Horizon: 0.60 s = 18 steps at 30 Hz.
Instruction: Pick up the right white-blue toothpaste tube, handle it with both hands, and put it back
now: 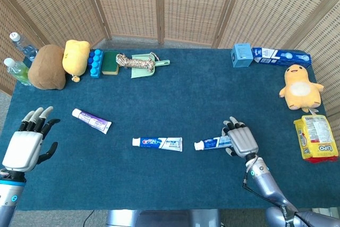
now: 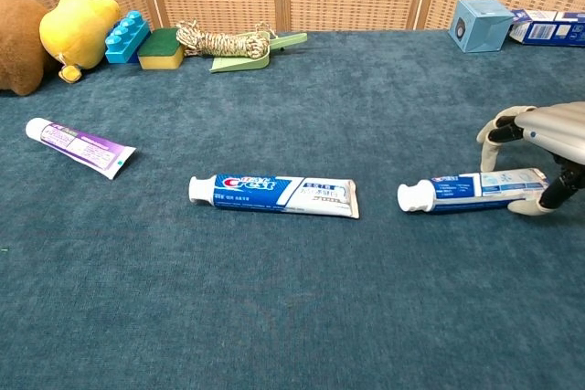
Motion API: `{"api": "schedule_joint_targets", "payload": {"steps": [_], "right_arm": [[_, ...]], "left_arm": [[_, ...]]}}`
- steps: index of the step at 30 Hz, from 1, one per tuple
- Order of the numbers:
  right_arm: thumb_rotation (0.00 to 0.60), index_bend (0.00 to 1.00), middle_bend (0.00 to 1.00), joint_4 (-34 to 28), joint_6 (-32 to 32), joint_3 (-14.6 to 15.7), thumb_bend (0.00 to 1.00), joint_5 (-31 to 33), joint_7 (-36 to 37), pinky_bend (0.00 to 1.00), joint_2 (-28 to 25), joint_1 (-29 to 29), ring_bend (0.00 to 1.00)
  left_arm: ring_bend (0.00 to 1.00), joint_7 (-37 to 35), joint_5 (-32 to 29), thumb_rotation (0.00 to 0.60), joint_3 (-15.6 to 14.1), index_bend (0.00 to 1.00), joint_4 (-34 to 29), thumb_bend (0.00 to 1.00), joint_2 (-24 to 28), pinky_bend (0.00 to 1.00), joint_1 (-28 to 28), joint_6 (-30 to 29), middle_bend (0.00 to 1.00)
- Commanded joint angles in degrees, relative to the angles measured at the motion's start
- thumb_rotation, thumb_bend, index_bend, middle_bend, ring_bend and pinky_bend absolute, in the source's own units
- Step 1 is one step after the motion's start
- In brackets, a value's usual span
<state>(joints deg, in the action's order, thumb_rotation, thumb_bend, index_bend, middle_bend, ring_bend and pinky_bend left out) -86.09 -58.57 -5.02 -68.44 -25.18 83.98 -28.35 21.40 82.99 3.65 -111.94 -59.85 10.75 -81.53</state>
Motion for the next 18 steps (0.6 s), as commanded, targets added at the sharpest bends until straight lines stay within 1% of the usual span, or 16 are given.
{"api": "schedule_joint_targets", "payload": {"steps": [1, 5, 8, 10, 11, 13, 16, 18], "right_arm": [[0.600, 0.42, 0.19, -0.02, 0.28, 0.07, 0.26, 0.08, 0.09, 0.23, 0.06, -0.20, 0.07], [0.600, 0.48, 0.22, -0.03, 1.25, 0.04, 0.29, 0.31, -0.17, 0.23, 0.08, -0.94, 0.11], [0.600, 0.59, 0.31, -0.53, 2.32, -0.26, 0.33, 0.73, -0.06, 0.26, 0.11, -1.75, 0.19], [0.600, 0.68, 0.39, -0.93, 2.94, -0.58, 0.37, 1.05, 0.24, 0.33, 0.09, -2.24, 0.28], [0.600, 0.71, 0.42, -1.24, 3.41, -0.78, 0.39, 1.33, 0.44, 0.36, 0.03, -2.57, 0.31], [0.600, 0.78, 0.51, -1.65, 4.09, -1.34, 0.44, 1.59, 1.26, 0.46, 0.08, -3.20, 0.40], [0.600, 0.85, 0.60, -1.51, 4.72, -1.72, 0.50, 1.80, 2.78, 0.57, 0.24, -3.63, 0.49], [0.600, 0.88, 0.63, -1.31, 5.25, -1.93, 0.52, 2.05, 4.32, 0.62, 0.28, -3.74, 0.53]], "left_arm": [[0.00, 0.11, 0.39, 0.600, -0.07, 0.21, -0.34, 0.34, 0.24, 0.07, -0.16, -0.33, 0.06], [0.00, 0.12, 0.86, 0.600, -0.25, 0.21, -0.70, 0.34, 0.64, 0.07, -0.38, -0.68, 0.06], [0.00, -0.25, 1.24, 0.600, -0.35, 0.21, -0.86, 0.34, 0.86, 0.07, -0.65, -1.14, 0.05], [0.00, -0.52, 1.33, 0.600, -0.38, 0.21, -0.82, 0.34, 0.96, 0.06, -0.81, -1.39, 0.05], [0.00, -0.64, 1.35, 0.600, -0.39, 0.21, -0.79, 0.34, 1.01, 0.06, -0.90, -1.50, 0.05], [0.00, -0.85, 1.38, 0.600, -0.44, 0.21, -0.74, 0.34, 1.04, 0.06, -1.03, -1.63, 0.05], [0.00, -1.10, 1.50, 0.600, -0.53, 0.21, -0.67, 0.34, 1.07, 0.06, -1.15, -1.72, 0.05], [0.00, -1.32, 1.49, 0.600, -0.61, 0.20, -0.65, 0.34, 1.10, 0.06, -1.27, -1.77, 0.05]]}}
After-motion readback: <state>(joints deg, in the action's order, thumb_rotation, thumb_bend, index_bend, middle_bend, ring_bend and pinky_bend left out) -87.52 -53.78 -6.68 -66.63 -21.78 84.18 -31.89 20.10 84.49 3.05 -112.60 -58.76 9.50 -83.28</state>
